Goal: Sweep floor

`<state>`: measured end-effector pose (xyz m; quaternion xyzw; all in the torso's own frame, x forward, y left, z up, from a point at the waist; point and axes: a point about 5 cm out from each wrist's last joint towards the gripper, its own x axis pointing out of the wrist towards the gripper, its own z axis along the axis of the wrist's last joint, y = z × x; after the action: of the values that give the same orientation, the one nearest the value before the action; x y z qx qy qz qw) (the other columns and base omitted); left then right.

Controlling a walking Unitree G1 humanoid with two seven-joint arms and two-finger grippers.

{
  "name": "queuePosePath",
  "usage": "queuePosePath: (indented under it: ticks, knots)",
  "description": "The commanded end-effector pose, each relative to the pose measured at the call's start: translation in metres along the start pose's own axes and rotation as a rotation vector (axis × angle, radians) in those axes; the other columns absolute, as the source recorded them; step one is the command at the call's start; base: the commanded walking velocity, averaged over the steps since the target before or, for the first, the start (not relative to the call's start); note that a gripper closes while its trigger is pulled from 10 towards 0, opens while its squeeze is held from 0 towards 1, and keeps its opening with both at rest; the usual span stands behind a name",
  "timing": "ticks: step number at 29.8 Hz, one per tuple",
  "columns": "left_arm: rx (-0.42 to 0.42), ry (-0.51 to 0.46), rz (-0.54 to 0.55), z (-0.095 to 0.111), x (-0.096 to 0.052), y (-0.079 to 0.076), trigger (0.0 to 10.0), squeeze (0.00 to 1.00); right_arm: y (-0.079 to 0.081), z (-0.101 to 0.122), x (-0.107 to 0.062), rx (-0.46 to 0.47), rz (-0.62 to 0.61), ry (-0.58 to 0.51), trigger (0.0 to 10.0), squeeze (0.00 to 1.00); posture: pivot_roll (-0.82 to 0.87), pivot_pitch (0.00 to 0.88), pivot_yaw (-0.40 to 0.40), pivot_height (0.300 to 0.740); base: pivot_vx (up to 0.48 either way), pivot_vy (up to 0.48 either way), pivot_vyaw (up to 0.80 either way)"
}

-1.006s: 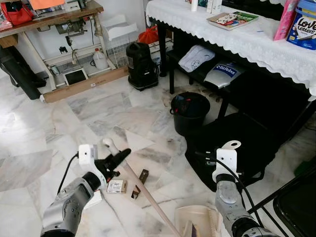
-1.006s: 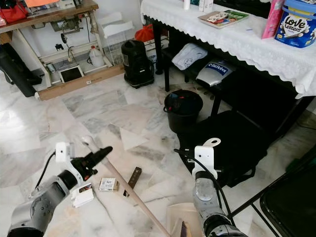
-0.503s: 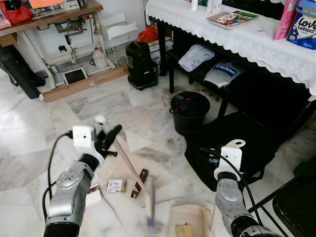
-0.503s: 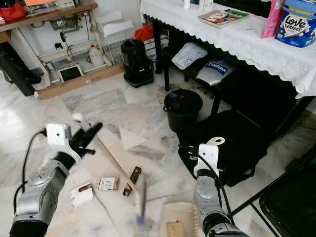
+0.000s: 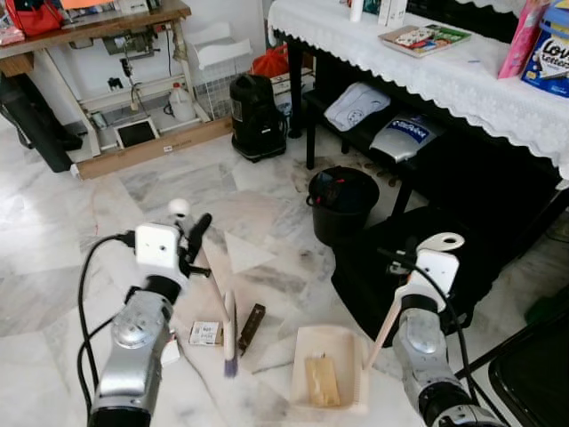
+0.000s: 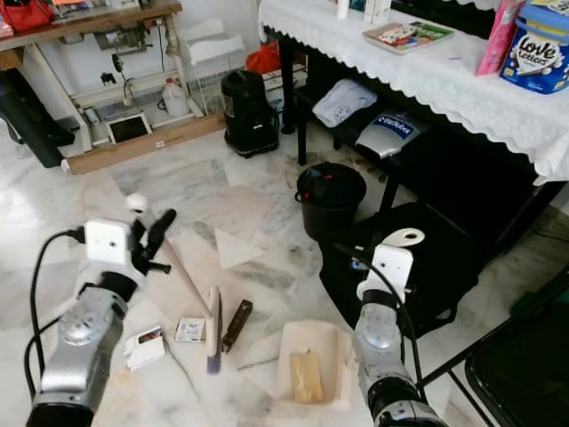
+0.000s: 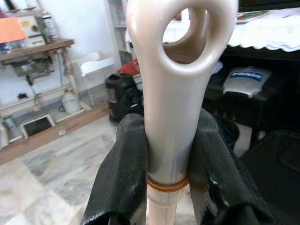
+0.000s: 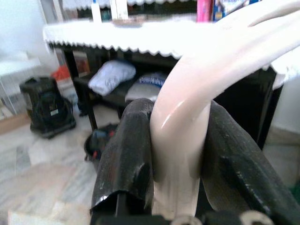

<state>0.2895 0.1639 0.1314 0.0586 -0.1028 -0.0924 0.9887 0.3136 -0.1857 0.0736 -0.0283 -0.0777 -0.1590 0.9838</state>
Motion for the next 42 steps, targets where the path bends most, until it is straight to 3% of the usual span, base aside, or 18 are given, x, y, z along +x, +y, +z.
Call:
queuePosePath:
  ticks: [1, 7, 14, 19, 24, 42]
  knots:
    - [0.037, -0.038, 0.002, 0.004, -0.001, 0.0, 10.0, 0.0, 0.003, 0.011, 0.004, 0.018, 0.007, -0.063, 10.0, 0.0, 0.12, 0.0, 0.012, 0.74, 0.0, 0.0, 0.0]
    - [0.07, -0.017, -0.016, -0.004, -0.01, -0.006, 10.0, 0.0, 0.01, 0.024, 0.003, 0.027, 0.067, -0.126, 10.0, 0.0, 0.11, 0.0, 0.003, 0.74, 0.0, 0.0, 0.0]
    - [0.082, -0.024, 0.022, -0.005, 0.001, -0.006, 10.0, 0.0, 0.015, 0.036, 0.011, 0.104, -0.002, -0.117, 10.0, 0.0, 0.09, 0.0, 0.005, 0.74, 0.0, 0.0, 0.0]
    - [0.077, -0.025, 0.027, -0.005, 0.002, -0.008, 10.0, 0.0, 0.02, 0.041, 0.01, 0.1, 0.035, -0.138, 10.0, 0.0, 0.09, 0.0, 0.007, 0.74, 0.0, 0.0, 0.17]
    - [0.099, -0.01, 0.074, -0.008, 0.001, 0.002, 10.0, 0.0, 0.019, 0.041, 0.008, 0.099, 0.046, -0.126, 10.0, 0.0, 0.09, 0.0, 0.001, 0.74, 0.0, 0.0, 0.73]
    - [0.122, -0.02, 0.077, -0.007, 0.003, 0.001, 10.0, 0.0, 0.023, 0.046, 0.007, 0.1, 0.079, -0.118, 10.0, 0.0, 0.1, 0.0, 0.004, 0.74, 0.0, 0.0, 0.78]
